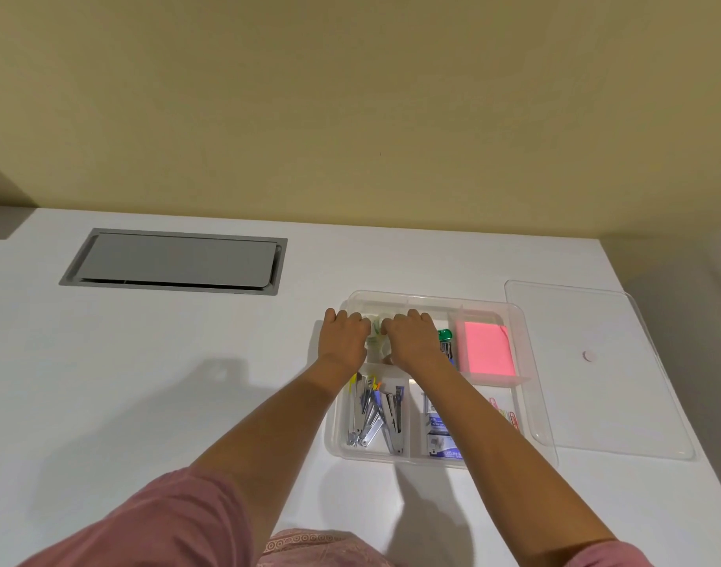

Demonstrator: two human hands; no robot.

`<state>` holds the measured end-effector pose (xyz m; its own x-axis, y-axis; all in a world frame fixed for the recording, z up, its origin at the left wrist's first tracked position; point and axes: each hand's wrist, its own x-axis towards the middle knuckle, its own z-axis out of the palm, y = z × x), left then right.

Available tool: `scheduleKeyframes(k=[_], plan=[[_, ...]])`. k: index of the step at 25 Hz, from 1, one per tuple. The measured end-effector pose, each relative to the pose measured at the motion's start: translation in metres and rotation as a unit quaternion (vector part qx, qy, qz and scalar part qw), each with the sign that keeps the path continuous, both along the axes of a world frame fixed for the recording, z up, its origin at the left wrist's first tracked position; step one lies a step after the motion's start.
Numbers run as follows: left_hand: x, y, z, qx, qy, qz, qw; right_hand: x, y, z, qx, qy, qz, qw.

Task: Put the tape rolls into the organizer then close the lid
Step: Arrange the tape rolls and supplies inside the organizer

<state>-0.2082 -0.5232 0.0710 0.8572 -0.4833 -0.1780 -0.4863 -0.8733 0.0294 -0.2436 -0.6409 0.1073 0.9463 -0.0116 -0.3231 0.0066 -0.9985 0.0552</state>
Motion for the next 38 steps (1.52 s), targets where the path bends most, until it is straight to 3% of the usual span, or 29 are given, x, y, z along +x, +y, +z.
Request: scheduleKeyframes(k=[3,8,25,38], plan=[[-0.001,0.001,-0.001,-0.003,0.0,-0.001,1.0,0.006,0.0,0.001,0.011,0.005,-0.01,1.0],[-0.002,0.001,-0.006,-0.006,-0.005,0.003,1.0,0.011,0.004,-0.007,0.037,-0.071,-0.053,0.995],[-0.005,-0.002,-0.01,0.013,-0.038,0.003,0.999,0.011,0.008,-0.02,0.006,-0.058,-0.069,0.996],[-0.005,-0.002,-0.009,0.012,-0.062,0.0,0.998,0.01,-0.019,0.007,0.102,-0.158,-0.093,0.978]])
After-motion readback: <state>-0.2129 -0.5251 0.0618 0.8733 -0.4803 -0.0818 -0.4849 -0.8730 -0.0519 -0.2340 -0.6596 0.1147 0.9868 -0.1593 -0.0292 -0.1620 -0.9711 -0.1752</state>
